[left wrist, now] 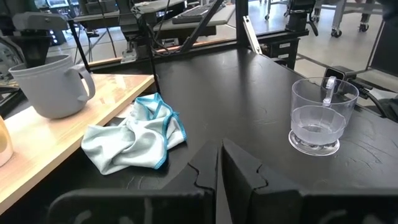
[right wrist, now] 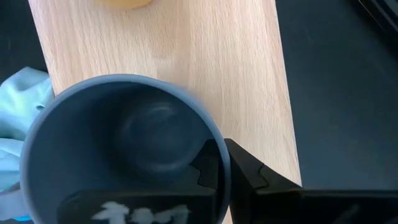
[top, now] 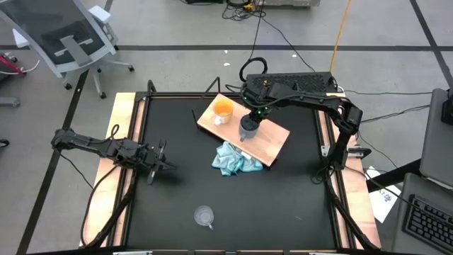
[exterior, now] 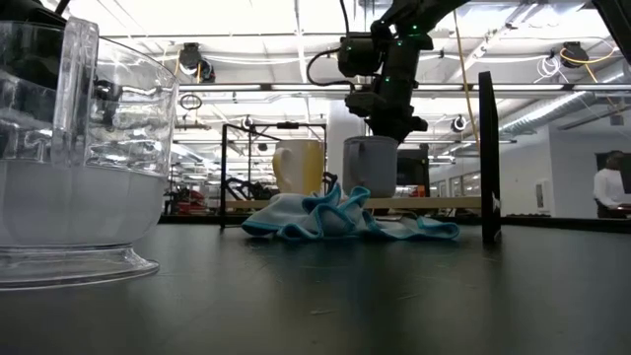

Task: Stack small to large cups/mugs on shelf
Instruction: Adjust the position of the gray mug

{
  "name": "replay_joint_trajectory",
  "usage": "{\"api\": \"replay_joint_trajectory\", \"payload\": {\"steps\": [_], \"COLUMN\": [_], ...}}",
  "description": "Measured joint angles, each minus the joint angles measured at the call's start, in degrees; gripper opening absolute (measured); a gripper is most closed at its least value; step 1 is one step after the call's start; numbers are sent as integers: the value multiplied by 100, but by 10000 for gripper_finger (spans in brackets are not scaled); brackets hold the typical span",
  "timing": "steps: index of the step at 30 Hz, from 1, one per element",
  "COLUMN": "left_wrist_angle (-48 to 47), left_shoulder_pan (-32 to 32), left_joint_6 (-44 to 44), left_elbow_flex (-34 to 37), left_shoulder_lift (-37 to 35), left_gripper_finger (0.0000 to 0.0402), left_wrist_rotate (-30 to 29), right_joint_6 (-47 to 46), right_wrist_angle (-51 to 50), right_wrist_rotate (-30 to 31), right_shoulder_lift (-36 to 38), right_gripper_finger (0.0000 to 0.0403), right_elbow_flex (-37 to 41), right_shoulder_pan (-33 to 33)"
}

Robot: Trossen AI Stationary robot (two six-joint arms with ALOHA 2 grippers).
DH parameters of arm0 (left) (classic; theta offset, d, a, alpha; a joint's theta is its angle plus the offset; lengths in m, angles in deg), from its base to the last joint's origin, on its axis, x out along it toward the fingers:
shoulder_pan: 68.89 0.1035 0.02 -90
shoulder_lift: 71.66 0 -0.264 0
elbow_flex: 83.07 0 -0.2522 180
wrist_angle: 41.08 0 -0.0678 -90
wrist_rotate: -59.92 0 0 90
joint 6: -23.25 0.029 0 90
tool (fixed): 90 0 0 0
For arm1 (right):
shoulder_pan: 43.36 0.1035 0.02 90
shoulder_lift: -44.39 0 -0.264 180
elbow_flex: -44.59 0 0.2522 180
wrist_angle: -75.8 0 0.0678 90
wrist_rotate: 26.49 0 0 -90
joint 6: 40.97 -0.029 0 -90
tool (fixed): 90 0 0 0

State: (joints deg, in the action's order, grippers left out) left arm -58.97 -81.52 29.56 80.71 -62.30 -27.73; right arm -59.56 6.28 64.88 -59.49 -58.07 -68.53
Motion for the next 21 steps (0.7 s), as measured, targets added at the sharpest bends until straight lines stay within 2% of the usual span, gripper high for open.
{"api": "replay_joint_trajectory", "payload": {"steps": [21], "left_wrist_angle": [0], "left_shoulder_pan": [0], "left_joint_6": [-17], "left_elbow_flex": [0], "left_shoulder_lift": [0], "left_gripper_finger": [24], "left_wrist_rotate": [11], "right_joint_6": [-168], "right_wrist_angle": [8], "right_wrist_rotate": [6], "right_shoulder_lift": [-4], "right_gripper_finger": [0], "right_elbow_flex": [0], "right_shoulder_pan": [63]}}
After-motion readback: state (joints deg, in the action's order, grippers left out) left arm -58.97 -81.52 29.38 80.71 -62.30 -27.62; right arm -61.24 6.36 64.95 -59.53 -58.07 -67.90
